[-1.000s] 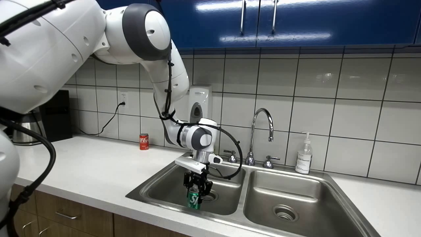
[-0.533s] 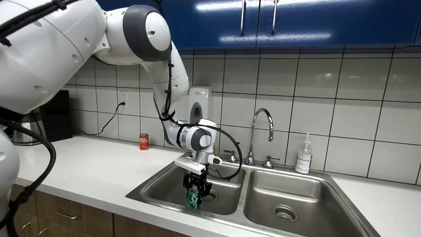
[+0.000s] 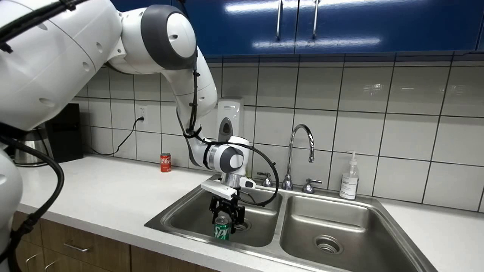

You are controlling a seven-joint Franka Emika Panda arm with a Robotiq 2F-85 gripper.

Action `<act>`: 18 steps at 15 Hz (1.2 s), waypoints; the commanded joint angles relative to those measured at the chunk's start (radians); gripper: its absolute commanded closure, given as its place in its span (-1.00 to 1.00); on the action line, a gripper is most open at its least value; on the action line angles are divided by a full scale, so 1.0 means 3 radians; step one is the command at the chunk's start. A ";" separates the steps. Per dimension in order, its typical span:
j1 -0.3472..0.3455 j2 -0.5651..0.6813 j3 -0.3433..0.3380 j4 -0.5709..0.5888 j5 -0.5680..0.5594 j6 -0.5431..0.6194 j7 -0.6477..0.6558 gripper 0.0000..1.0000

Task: Put the green can in the sink.

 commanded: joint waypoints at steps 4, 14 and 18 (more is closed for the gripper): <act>0.0007 -0.0476 -0.0068 -0.0157 -0.0036 -0.0139 0.0017 -1.00; 0.0237 -0.1403 -0.0021 -0.0639 -0.0284 -0.0678 -0.0073 -1.00; 0.0403 -0.1871 0.0051 -0.1015 -0.0300 -0.0829 -0.0037 -1.00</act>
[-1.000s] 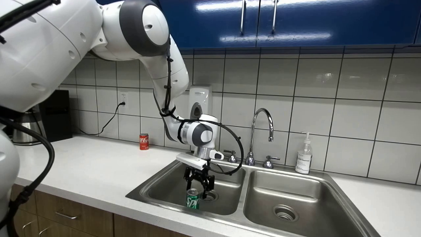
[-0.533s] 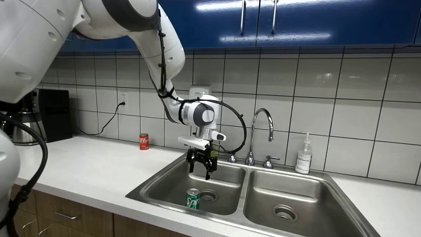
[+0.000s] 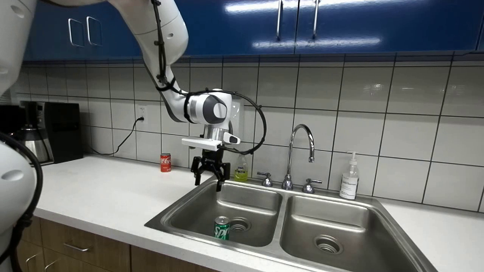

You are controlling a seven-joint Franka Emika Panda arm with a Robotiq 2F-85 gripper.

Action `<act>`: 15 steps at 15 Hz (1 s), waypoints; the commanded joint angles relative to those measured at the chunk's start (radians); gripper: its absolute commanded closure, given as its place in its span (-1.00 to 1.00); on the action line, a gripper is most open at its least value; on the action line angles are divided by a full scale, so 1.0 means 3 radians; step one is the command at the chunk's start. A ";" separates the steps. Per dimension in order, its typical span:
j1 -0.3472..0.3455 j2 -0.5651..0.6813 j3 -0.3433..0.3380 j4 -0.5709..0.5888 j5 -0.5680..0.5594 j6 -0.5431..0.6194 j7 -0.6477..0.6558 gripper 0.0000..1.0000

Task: Put the green can in the sink.

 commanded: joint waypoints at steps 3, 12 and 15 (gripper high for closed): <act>0.0165 -0.0857 0.0126 -0.0679 -0.0050 -0.0235 0.0025 -1.00; 0.0224 -0.1212 0.0163 -0.0944 0.0002 -0.0273 0.0004 -1.00; 0.0223 -0.1149 0.0163 -0.0932 0.0001 -0.0267 0.0004 -1.00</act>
